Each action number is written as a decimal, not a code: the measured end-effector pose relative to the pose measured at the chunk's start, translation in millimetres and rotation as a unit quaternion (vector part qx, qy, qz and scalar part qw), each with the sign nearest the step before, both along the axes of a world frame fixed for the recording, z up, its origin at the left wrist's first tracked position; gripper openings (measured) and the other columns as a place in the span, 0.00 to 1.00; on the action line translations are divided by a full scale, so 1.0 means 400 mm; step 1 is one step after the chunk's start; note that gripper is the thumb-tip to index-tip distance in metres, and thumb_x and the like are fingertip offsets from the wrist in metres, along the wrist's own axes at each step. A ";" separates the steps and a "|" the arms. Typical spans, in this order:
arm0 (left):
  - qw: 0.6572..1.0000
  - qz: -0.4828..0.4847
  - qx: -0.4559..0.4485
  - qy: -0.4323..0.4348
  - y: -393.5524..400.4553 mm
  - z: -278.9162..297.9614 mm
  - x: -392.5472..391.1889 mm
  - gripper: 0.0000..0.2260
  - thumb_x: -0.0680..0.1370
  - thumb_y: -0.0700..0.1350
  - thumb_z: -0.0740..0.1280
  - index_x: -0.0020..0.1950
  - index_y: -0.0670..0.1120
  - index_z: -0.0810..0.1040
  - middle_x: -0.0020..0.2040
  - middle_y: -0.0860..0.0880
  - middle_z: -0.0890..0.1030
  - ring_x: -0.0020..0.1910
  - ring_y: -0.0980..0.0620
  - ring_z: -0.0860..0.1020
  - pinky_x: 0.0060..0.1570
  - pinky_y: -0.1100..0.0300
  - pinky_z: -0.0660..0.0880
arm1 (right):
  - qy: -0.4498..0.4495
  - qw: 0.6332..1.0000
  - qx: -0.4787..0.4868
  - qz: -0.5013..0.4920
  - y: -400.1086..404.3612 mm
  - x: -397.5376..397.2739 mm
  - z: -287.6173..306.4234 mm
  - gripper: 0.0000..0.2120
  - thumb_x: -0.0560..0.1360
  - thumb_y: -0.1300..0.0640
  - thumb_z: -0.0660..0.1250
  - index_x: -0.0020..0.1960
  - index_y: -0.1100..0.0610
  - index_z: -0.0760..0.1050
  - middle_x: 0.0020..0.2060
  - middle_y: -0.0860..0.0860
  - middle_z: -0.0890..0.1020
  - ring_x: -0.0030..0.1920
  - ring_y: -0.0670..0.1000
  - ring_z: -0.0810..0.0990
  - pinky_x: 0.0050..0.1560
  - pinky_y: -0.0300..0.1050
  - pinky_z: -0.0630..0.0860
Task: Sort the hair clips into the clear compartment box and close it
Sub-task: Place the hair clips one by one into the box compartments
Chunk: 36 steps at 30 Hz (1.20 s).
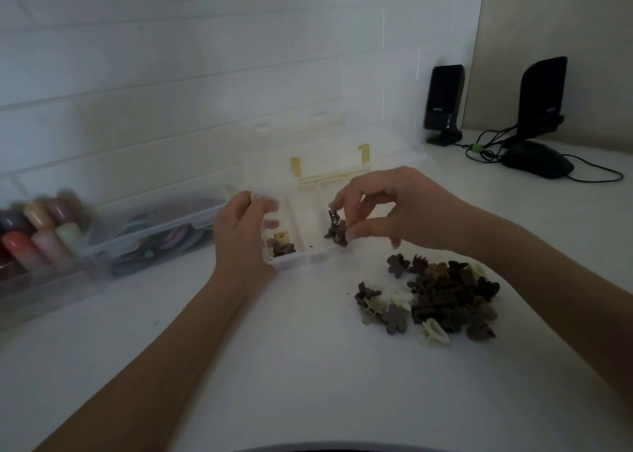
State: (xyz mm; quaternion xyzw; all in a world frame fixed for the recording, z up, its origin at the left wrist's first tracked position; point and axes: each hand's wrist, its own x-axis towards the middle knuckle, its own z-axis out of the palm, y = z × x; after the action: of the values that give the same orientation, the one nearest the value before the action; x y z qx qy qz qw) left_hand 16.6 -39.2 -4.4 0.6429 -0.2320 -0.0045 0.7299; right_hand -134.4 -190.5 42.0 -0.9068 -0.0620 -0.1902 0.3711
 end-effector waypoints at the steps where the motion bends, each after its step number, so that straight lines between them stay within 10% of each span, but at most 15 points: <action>1: 1.000 -0.001 -0.001 -0.007 0.000 0.000 -0.001 0.02 0.73 0.37 0.65 0.41 0.39 0.76 0.37 0.49 0.77 0.38 0.47 0.78 0.39 0.50 0.73 | -0.012 1.000 0.002 -0.013 -0.001 0.003 -0.006 0.06 0.69 0.62 0.74 0.39 0.57 0.77 0.42 0.46 0.83 0.38 0.47 0.83 0.22 0.41 0.75; 9: 1.000 -0.010 0.021 -0.014 0.002 -0.002 0.009 0.04 0.67 0.44 0.65 0.37 0.43 0.76 0.37 0.50 0.78 0.40 0.45 0.79 0.40 0.41 0.76 | -0.067 0.989 -0.131 -0.007 0.038 0.000 -0.008 0.08 0.68 0.49 0.72 0.39 0.53 0.77 0.33 0.45 0.80 0.34 0.48 0.76 0.32 0.30 0.67; 16: 0.999 -0.002 0.029 -0.017 0.001 -0.004 0.012 0.10 0.67 0.44 0.65 0.40 0.37 0.75 0.39 0.47 0.78 0.39 0.46 0.80 0.39 0.36 0.77 | 0.067 0.935 -0.347 -0.010 0.068 -0.009 -0.008 0.14 0.71 0.41 0.68 0.56 0.41 0.79 0.25 0.38 0.68 0.29 0.37 0.68 0.34 0.32 0.63; 21: 1.000 -0.009 0.016 -0.003 0.001 -0.007 0.012 0.04 0.69 0.42 0.65 0.39 0.42 0.76 0.39 0.47 0.76 0.38 0.47 0.79 0.35 0.47 0.71 | 0.106 0.910 -0.397 -0.057 0.039 -0.010 0.000 0.15 0.74 0.41 0.64 0.60 0.37 0.74 0.29 0.33 0.59 0.32 0.38 0.63 0.33 0.26 0.53; 36: 0.984 -0.012 0.031 -0.176 0.003 -0.007 -0.023 0.05 0.73 0.43 0.62 0.37 0.48 0.73 0.37 0.53 0.77 0.41 0.47 0.80 0.30 0.68 0.73 | -0.128 0.989 0.025 -0.073 0.078 0.026 -0.062 0.11 0.70 0.63 0.72 0.51 0.53 0.76 0.38 0.40 0.80 0.38 0.46 0.80 0.33 0.29 0.72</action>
State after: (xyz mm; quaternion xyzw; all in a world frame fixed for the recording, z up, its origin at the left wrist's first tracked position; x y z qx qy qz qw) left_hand 7.6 -37.8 -7.4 0.6534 -0.3643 0.0923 0.6572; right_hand -124.2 -159.1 17.3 -0.8676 -0.0381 -0.3324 0.3678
